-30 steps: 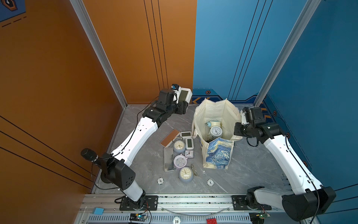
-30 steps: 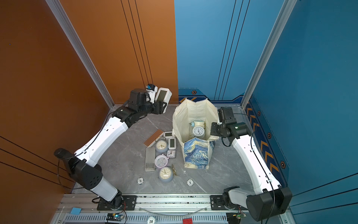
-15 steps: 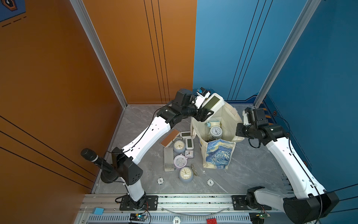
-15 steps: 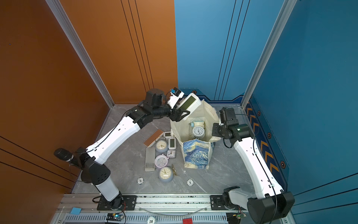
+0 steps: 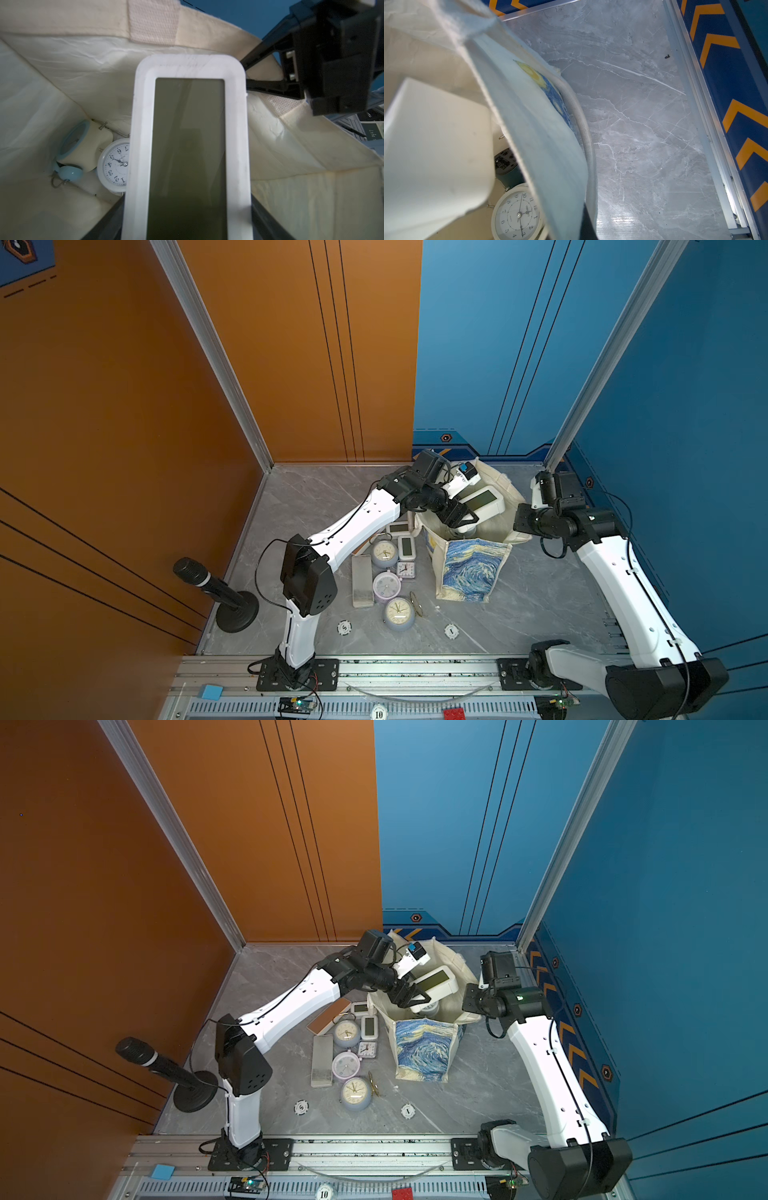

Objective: Put the alarm clock into the canvas bag
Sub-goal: Place the alarm at the canvas bag.

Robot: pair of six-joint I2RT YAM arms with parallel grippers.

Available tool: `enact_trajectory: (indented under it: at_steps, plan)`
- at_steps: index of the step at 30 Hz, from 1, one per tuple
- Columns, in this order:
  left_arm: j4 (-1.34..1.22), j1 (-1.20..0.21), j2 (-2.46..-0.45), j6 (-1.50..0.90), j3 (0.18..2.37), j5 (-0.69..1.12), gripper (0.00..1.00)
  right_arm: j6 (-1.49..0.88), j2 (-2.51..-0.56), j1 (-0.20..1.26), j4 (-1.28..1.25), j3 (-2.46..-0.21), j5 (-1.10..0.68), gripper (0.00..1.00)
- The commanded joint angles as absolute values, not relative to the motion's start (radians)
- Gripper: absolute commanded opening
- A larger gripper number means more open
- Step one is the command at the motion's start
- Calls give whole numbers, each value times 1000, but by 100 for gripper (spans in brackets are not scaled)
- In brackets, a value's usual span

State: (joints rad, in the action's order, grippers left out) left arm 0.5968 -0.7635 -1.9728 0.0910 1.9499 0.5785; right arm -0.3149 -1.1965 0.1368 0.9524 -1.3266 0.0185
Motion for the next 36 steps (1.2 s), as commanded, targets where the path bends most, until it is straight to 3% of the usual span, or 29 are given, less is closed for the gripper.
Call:
enact_trajectory:
  at_steps: [1, 6, 24, 30, 36]
  plan:
    - [638, -785, -1945, 143, 1918, 666, 0, -319, -1162, 115, 913, -1339, 34, 6]
    - [753, -815, -1965, 203, 1926, 702, 0, -318, -1177, 109, 904, -1338, 16, 5]
    - [1220, -898, -2202, 380, 2155, 557, 2, -321, -1199, 109, 894, -1327, -12, 6]
    - [1261, -914, -2242, 389, 2163, 509, 18, -321, -1206, 109, 894, -1325, -18, 6]
    - [1260, -917, -2220, 397, 2166, 522, 51, -323, -1202, 109, 894, -1324, -17, 6]
